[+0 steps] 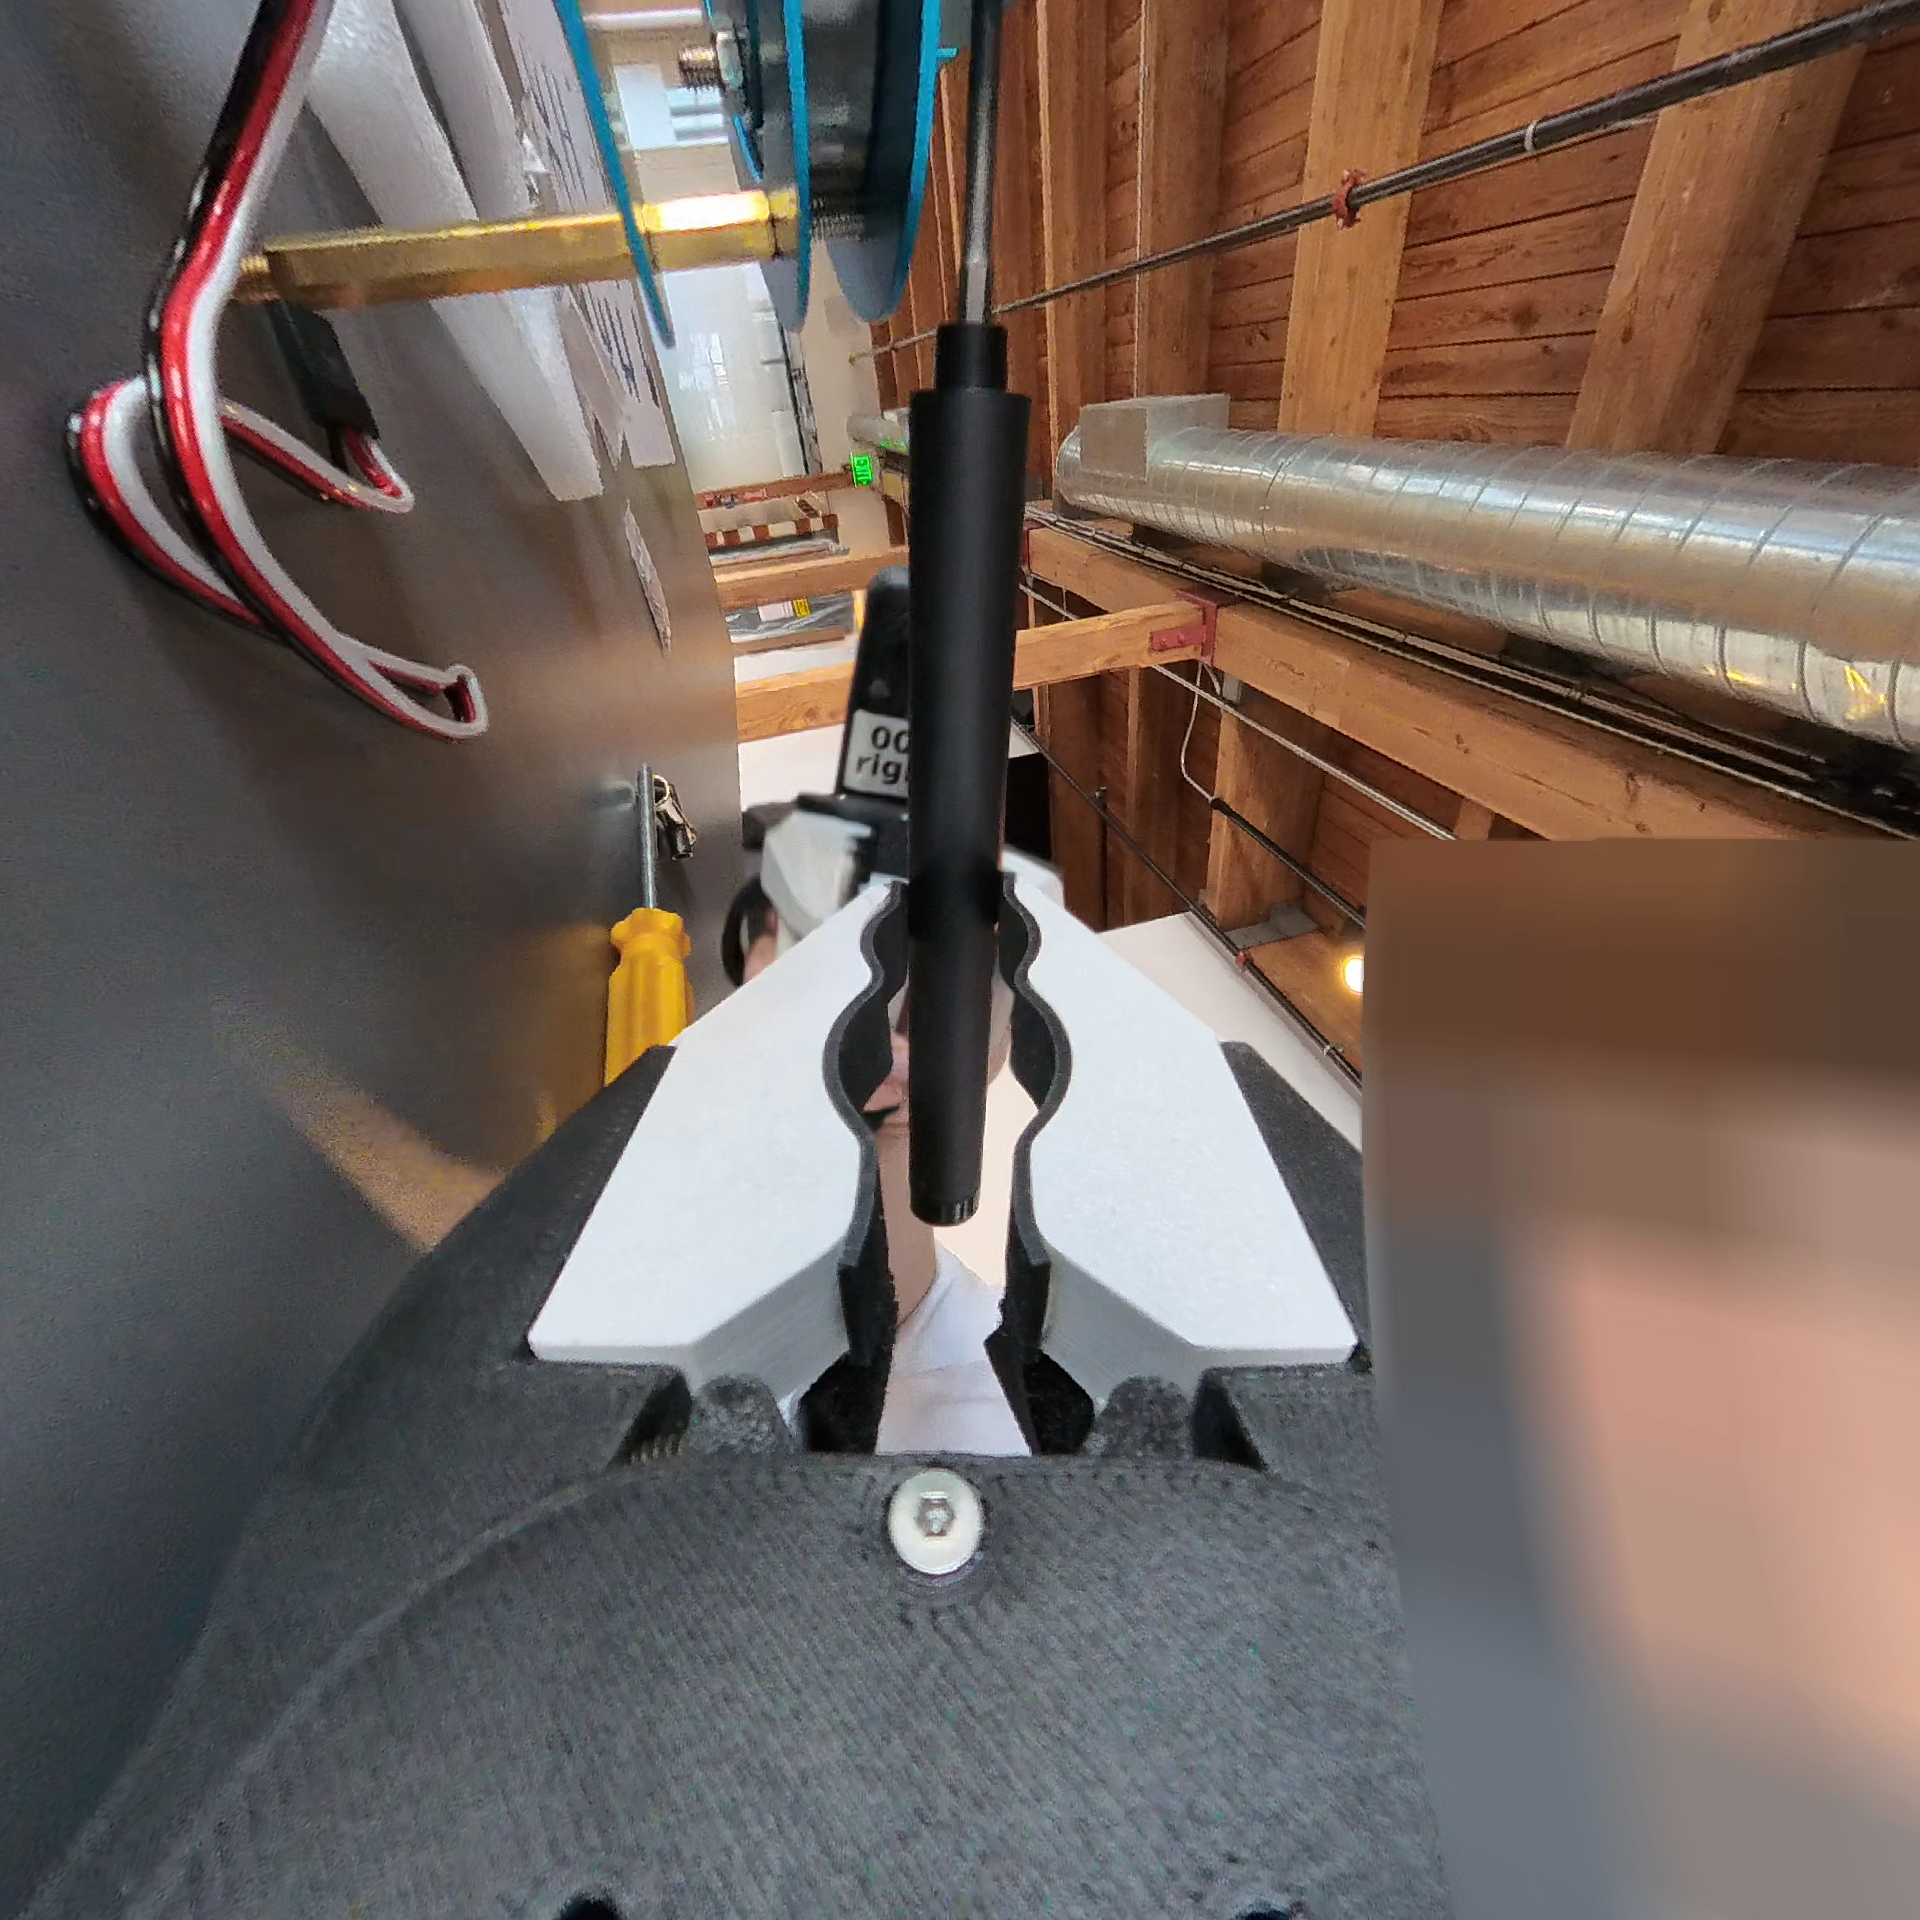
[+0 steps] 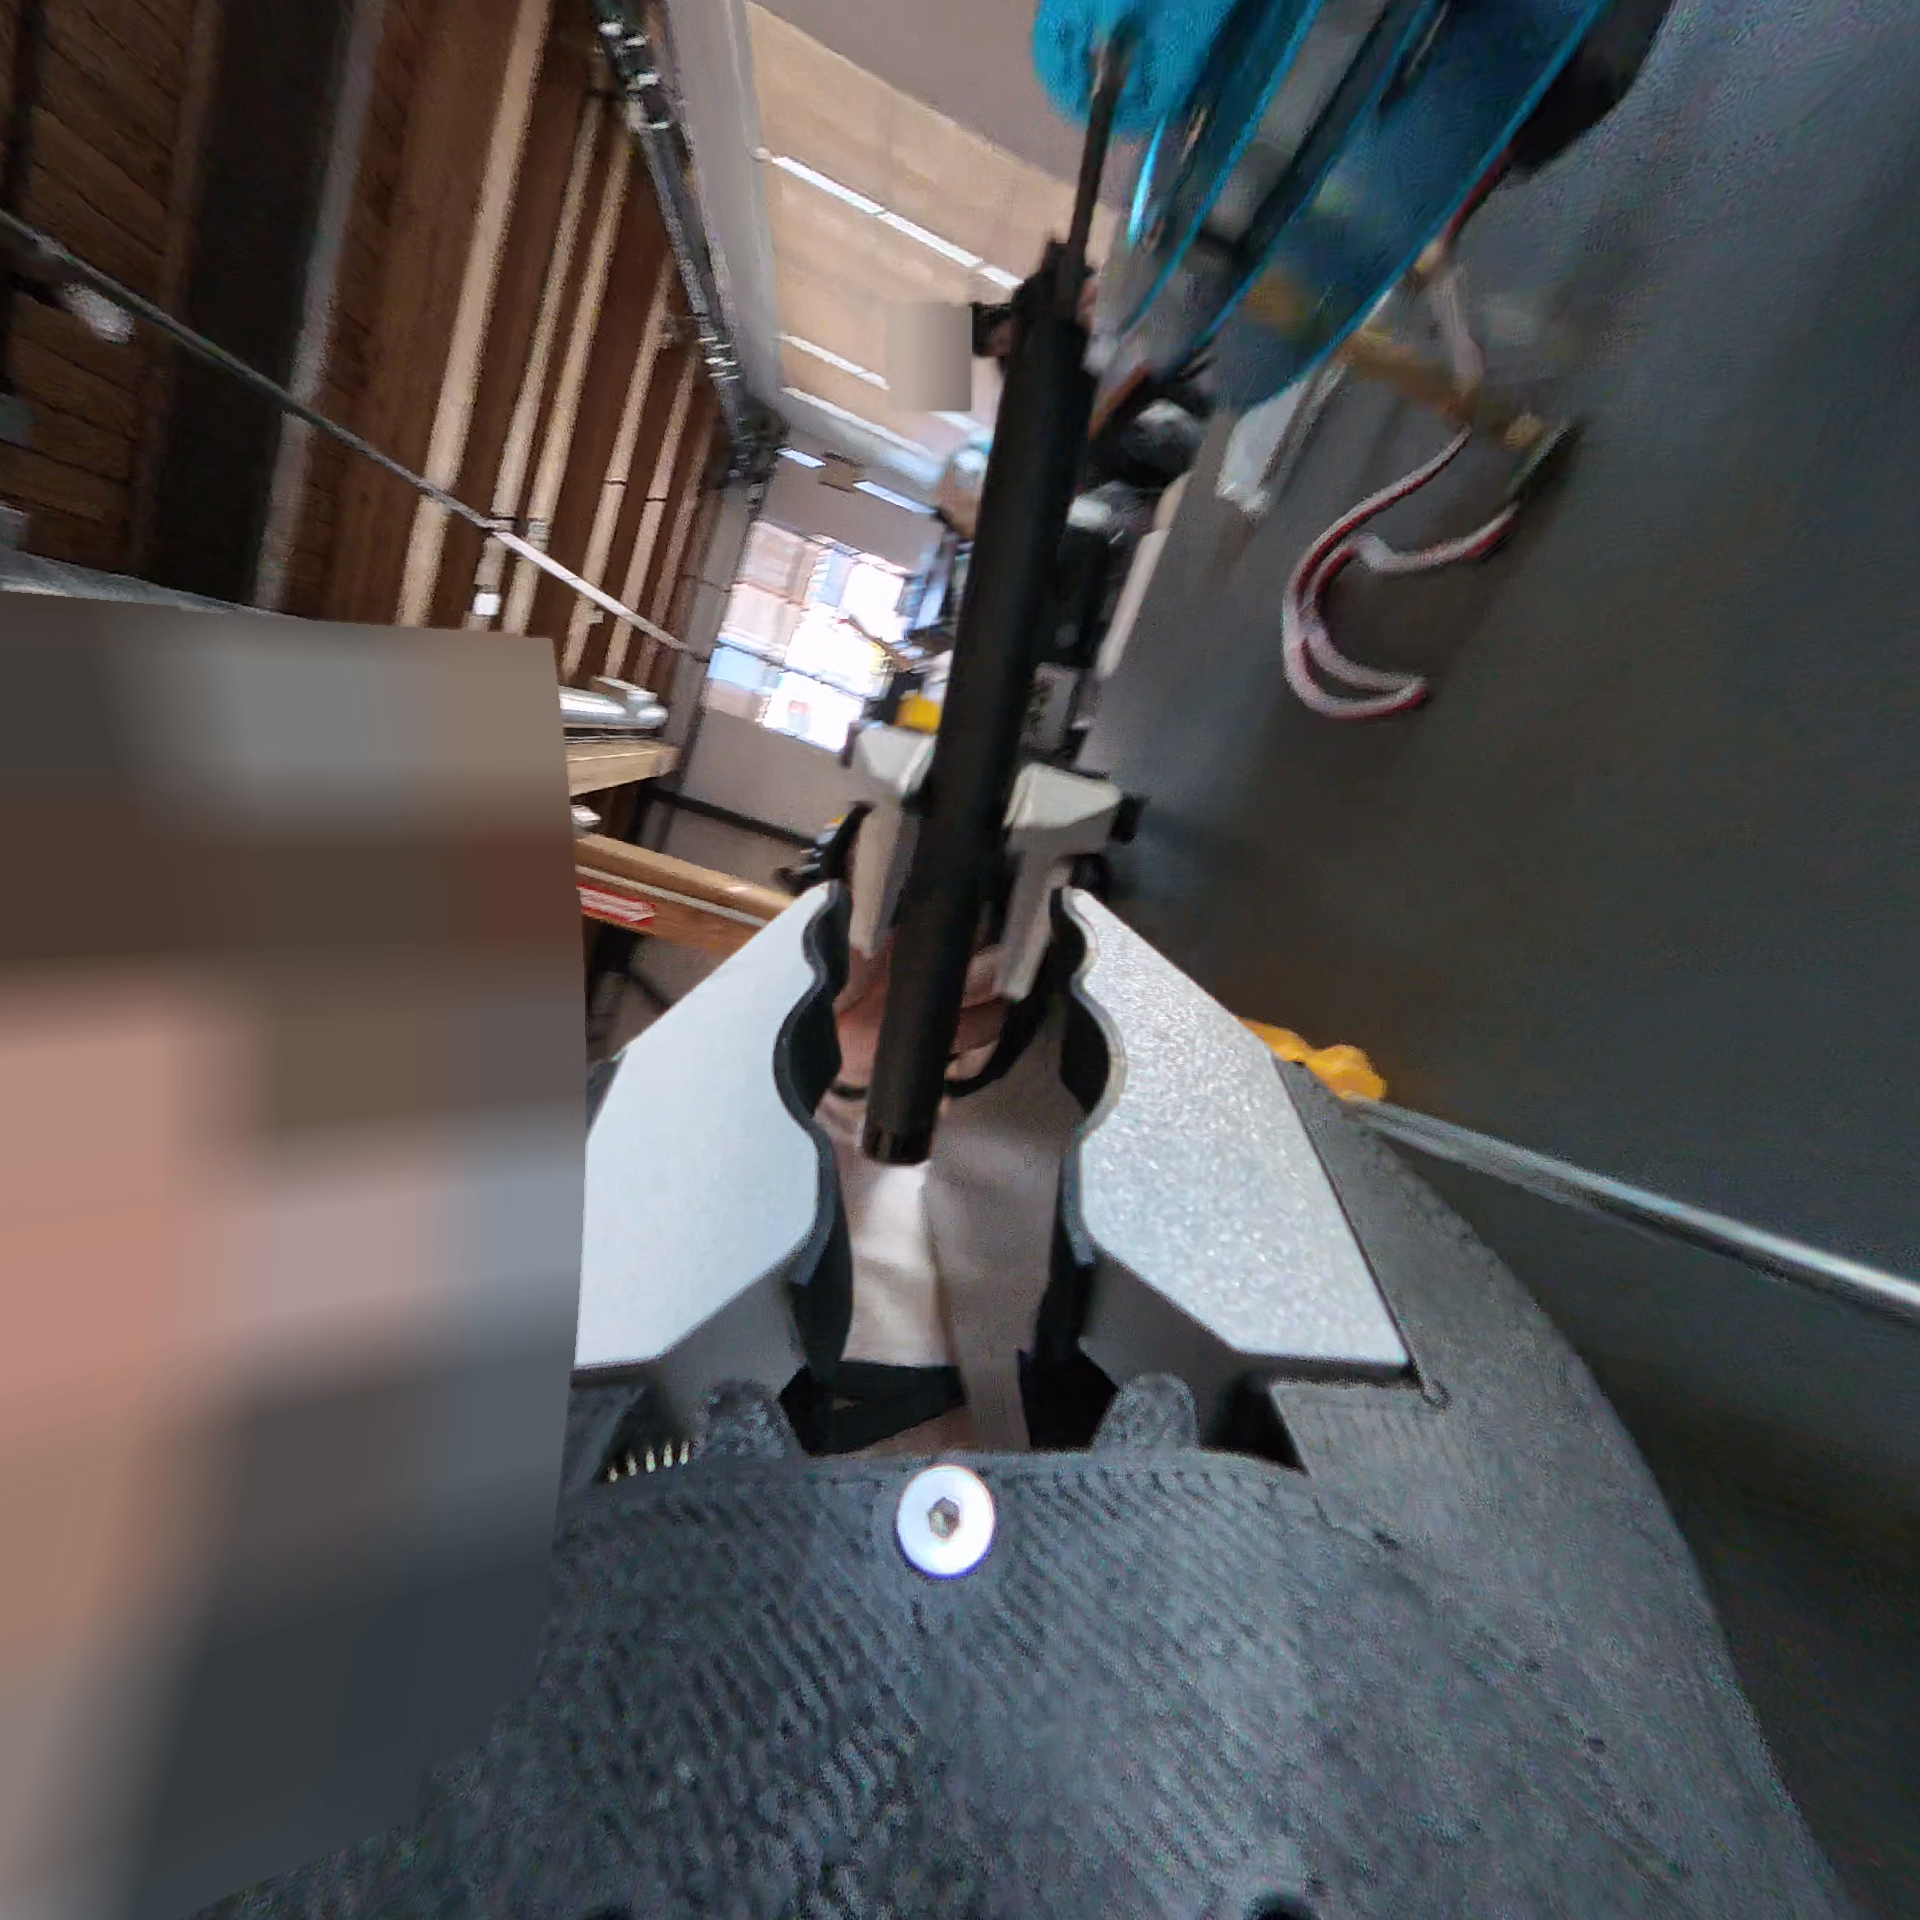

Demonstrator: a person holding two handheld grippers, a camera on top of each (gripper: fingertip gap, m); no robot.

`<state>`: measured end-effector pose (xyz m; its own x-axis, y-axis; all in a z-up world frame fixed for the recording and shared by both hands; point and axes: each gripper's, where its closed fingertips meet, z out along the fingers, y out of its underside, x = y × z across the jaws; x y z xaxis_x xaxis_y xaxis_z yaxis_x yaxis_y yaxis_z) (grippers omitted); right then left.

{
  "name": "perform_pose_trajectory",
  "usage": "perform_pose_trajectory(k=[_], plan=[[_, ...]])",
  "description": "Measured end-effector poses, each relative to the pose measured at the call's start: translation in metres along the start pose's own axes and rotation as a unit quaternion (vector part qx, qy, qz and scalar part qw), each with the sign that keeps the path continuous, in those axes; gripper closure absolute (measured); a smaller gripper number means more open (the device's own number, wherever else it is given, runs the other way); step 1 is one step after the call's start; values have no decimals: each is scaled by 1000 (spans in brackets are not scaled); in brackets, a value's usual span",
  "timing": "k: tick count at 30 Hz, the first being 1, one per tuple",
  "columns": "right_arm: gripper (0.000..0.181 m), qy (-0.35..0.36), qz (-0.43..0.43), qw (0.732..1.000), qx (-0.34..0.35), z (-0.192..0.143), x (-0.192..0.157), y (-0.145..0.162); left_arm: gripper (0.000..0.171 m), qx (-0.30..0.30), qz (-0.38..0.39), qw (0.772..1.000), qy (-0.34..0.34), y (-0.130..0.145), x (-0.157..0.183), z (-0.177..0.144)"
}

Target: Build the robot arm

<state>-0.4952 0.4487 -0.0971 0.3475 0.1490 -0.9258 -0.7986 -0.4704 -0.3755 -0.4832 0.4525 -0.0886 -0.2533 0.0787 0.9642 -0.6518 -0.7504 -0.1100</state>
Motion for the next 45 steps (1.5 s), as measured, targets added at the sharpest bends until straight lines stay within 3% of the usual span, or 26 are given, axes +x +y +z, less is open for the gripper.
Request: perform_pose_trajectory(k=[4,7,9,13,26,31,45], plan=[[142,79,-66,995,10,2,10,-33,157,6,15,1000,-18,-1,-3,-1],[141,102,-75,992,-28,19,18,-36,157,12,26,999,-32,-1,-5,-1],[142,93,-66,992,-49,30,19,-31,157,16,29,999,-38,-1,-6,-2],[163,49,-41,996,-60,39,16,-26,156,28,40,997,-58,-3,-9,-3],[166,-58,48,997,-21,41,11,-30,155,63,20,997,-45,-5,-10,-4],[166,-91,71,993,-13,42,6,-30,147,65,14,998,-18,-1,-1,-7],[166,-129,95,987,21,41,1,-34,137,30,-7,1000,5,19,6,-5]])
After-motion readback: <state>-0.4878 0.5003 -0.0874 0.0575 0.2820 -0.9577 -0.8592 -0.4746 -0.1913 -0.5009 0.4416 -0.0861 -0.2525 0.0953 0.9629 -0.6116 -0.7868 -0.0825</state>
